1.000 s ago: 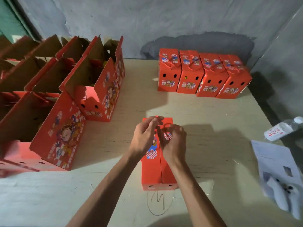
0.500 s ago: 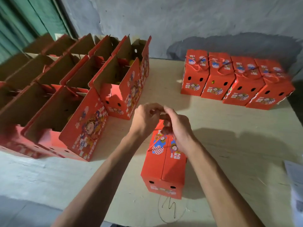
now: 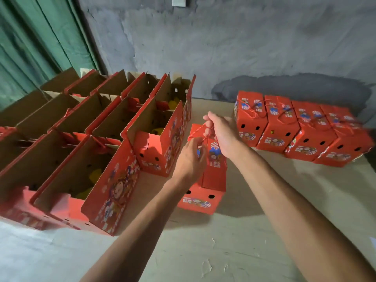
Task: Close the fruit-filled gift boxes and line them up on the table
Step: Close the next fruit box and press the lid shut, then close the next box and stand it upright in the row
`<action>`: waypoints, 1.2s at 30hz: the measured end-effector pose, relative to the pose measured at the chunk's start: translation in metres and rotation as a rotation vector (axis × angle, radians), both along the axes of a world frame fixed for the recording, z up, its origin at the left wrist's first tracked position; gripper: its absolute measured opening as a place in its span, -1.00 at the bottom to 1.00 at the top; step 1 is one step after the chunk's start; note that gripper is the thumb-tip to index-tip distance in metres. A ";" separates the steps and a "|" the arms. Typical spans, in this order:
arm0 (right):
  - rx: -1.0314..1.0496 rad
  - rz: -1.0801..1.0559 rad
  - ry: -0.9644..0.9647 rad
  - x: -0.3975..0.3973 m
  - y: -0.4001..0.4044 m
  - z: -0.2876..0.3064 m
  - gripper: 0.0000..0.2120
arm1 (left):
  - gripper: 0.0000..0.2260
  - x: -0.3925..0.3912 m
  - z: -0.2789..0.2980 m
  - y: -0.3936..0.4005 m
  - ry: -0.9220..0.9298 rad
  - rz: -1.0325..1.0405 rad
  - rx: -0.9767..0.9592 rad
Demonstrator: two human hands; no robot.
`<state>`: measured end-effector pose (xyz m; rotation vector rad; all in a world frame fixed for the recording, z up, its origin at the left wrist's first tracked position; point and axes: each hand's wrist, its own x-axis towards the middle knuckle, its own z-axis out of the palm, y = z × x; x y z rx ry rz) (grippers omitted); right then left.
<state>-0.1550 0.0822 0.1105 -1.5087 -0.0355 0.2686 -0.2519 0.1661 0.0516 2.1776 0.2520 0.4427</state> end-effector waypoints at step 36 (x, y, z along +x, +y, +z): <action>-0.557 -0.128 -0.177 0.403 0.025 -0.074 -0.79 | -0.41 0.428 -0.126 0.023 0.347 -0.134 0.298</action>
